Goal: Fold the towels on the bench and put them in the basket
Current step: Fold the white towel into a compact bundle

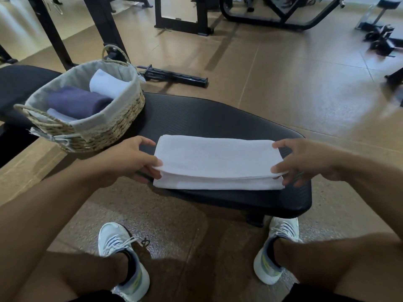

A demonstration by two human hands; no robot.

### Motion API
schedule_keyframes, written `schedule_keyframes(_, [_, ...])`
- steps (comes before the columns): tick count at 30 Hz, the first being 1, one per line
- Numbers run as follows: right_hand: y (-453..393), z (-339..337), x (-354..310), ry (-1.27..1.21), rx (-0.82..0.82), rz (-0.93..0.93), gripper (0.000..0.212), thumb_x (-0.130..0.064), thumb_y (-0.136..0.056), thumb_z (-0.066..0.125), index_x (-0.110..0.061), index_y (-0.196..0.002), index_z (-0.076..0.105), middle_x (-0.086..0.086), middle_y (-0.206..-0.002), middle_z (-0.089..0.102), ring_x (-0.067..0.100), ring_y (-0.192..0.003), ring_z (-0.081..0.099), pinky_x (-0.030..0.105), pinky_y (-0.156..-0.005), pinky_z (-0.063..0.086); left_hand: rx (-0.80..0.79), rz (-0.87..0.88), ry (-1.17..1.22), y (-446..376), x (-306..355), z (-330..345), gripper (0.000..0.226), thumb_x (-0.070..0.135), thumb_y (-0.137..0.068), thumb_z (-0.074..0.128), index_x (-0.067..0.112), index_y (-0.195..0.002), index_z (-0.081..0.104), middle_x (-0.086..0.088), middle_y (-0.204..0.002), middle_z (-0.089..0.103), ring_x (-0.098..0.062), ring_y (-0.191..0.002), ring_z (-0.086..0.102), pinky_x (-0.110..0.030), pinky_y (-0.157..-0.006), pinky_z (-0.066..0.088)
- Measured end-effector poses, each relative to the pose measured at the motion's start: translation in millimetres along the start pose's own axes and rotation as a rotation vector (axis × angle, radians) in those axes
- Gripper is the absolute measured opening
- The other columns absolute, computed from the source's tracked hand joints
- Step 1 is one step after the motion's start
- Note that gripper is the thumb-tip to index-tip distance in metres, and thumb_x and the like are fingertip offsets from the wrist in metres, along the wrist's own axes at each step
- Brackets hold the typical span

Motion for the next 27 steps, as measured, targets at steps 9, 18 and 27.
schedule_keyframes(9, [0.1, 2.1, 6.1, 0.104, 0.013, -0.003, 0.101, -0.013, -0.082, 0.083, -0.027, -0.161, 0.021, 0.011, -0.093, 0.074, 0.023, -0.069, 0.074, 0.025, -0.053, 0.055, -0.035, 0.025, 0.009, -0.1, -10.2, -2.6, 0.066, 0.004, -0.081, 0.080, 0.019, -0.134, 0.044, -0.010, -0.082, 0.073, -0.027, -0.083, 0.077, -0.030, -0.057, 0.058])
schedule_keyframes(18, [-3.6, 3.7, 9.9, 0.194, -0.020, 0.010, 0.095, -0.019, -0.082, 0.084, -0.025, -0.158, 0.027, 0.009, -0.094, 0.074, 0.020, -0.067, 0.070, 0.027, -0.055, 0.057, -0.095, 0.008, -0.110, -2.6, -11.8, -1.0, 0.057, 0.007, -0.082, 0.080, 0.018, -0.128, 0.048, -0.003, -0.073, 0.074, -0.022, -0.082, 0.076, -0.035, -0.068, 0.059])
schedule_keyframes(27, [-7.5, 10.0, 12.9, 0.274, -0.058, 0.032, 0.094, -0.019, -0.080, 0.086, -0.030, -0.156, 0.031, 0.005, -0.081, 0.069, 0.017, -0.062, 0.068, 0.024, -0.052, 0.054, -0.099, -0.032, -0.239, -11.2, -18.0, 5.5, 0.044, 0.007, -0.083, 0.080, 0.018, -0.113, 0.051, -0.001, -0.075, 0.077, -0.018, -0.078, 0.077, -0.035, -0.065, 0.057])
Point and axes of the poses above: each hand's wrist, its own y-axis away from the middle knuckle, its own z-axis out of the palm, x = y × z, the point moved 2 cm from there along -y, towards the middle knuckle
